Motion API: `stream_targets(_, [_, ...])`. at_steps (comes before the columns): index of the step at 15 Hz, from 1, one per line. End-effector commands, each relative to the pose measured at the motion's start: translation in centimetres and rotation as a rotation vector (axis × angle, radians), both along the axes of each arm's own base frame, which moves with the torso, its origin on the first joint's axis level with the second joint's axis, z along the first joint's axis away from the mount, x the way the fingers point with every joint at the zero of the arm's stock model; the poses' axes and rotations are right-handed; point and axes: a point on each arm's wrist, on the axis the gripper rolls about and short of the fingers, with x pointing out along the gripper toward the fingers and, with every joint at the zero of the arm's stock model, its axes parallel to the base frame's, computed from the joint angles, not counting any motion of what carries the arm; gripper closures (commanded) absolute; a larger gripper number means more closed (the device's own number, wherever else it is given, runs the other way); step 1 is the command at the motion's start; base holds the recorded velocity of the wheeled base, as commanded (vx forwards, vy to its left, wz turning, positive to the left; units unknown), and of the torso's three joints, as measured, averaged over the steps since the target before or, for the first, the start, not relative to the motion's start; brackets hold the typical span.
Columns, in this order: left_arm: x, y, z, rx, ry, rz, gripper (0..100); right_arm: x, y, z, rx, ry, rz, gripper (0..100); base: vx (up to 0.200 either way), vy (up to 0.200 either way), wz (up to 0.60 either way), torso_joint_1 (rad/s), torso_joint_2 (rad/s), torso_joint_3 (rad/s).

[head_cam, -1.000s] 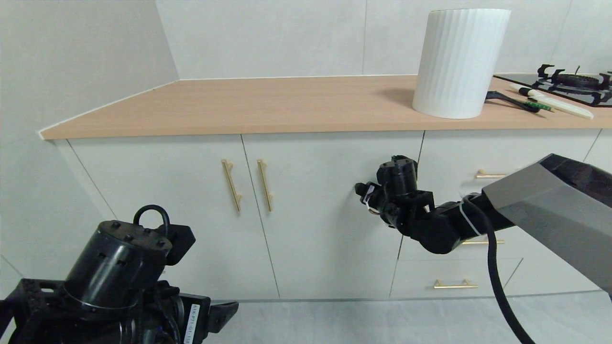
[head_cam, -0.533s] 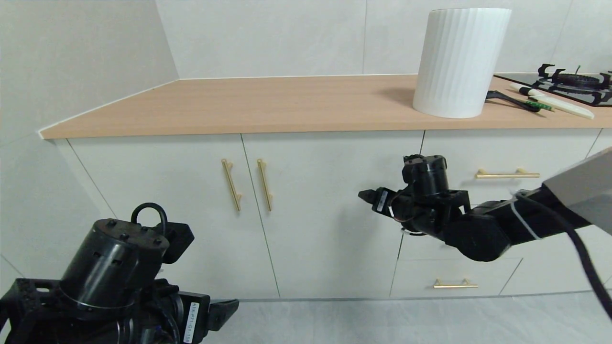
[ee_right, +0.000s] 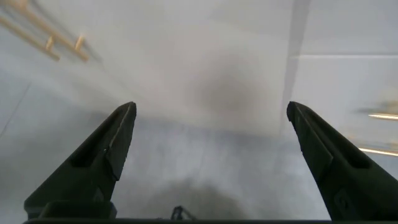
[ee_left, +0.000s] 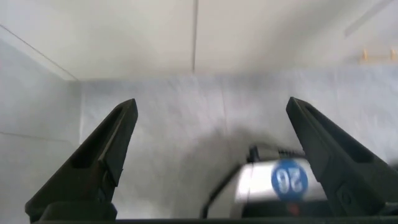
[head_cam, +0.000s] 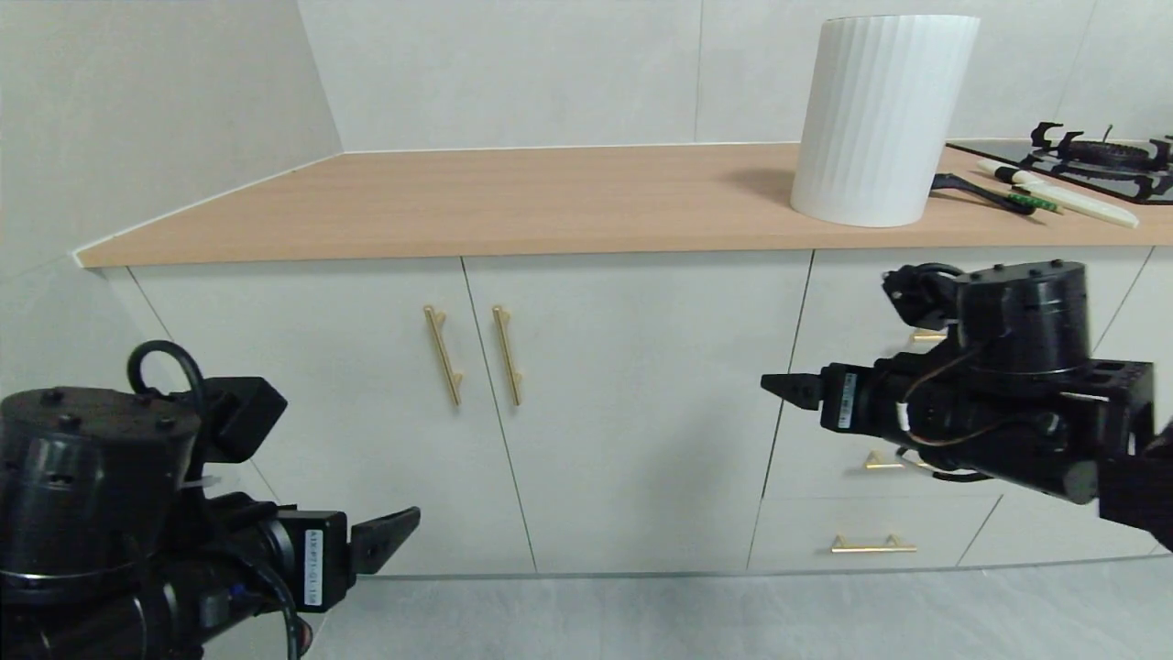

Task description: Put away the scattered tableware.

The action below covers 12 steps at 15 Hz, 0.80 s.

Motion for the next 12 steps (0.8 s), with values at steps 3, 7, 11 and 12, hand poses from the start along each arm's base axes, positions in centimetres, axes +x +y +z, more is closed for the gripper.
stream_targets(3, [-4.9, 4.4, 2.2, 0.04, -0.236, 0.072, 0, -9.9, -6.9, 3.0, -0.022, -0.193, -0.143, 0, 0.0, 0.0, 0.0, 0.0, 0.0, 0.0])
stream_targets(7, [-11.8, 8.1, 3.3, 0.079, -0.517, 0.154, 0, -19.9, -13.4, 3.1, -0.202, -0.377, -0.326, 0, 0.0, 0.0, 0.0, 0.0, 0.0, 0.0])
stream_targets(11, [-16.4, 9.6, 2.7, 0.122, -0.646, 0.256, 0, -28.2, -15.2, 2.3, -0.284, -0.623, -0.559, 0, 0.0, 0.0, 0.0, 0.0, 0.0, 0.0])
stream_targets(12, [-17.3, 9.7, 2.6, 0.125, -0.674, 0.272, 0, -29.7, -15.4, 1.9, -0.311, -0.675, -0.573, 0, 0.0, 0.0, 0.0, 0.0, 0.0, 0.0])
